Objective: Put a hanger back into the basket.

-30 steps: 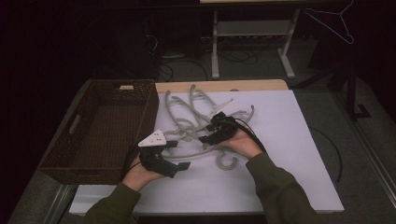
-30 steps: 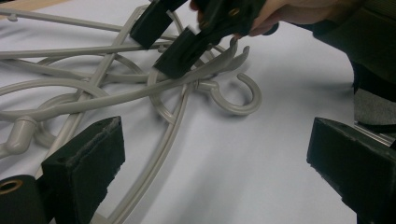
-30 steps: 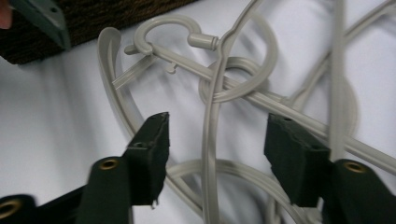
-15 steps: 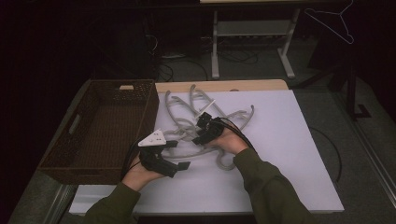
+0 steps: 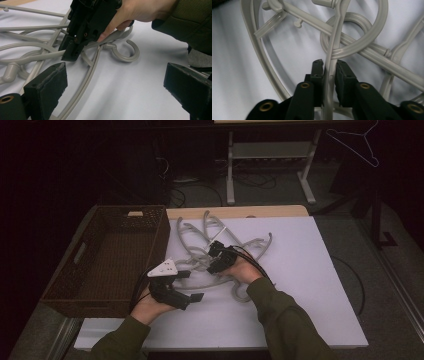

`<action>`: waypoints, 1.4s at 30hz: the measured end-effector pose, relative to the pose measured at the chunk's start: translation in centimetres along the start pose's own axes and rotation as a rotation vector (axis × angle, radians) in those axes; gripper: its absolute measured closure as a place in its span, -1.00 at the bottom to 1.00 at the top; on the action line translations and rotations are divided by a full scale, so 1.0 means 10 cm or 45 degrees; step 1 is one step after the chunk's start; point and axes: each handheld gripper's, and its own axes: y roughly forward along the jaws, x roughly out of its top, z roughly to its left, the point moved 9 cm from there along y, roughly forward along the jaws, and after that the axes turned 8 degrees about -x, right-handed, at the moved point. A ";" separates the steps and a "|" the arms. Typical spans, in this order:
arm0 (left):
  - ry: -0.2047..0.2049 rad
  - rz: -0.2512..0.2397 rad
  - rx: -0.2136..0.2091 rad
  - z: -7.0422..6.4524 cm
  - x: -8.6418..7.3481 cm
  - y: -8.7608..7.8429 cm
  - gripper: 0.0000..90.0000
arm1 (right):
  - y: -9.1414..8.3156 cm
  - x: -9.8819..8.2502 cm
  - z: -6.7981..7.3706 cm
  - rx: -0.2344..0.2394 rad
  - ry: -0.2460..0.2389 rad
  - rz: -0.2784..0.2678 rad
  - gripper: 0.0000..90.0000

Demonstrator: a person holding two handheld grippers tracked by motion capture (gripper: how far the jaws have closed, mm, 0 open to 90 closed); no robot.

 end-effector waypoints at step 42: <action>0.038 -0.040 0.015 -0.07 0.15 -0.12 -0.89 | -1.16 -0.85 -0.03 -0.090 -0.119 -0.244 0.82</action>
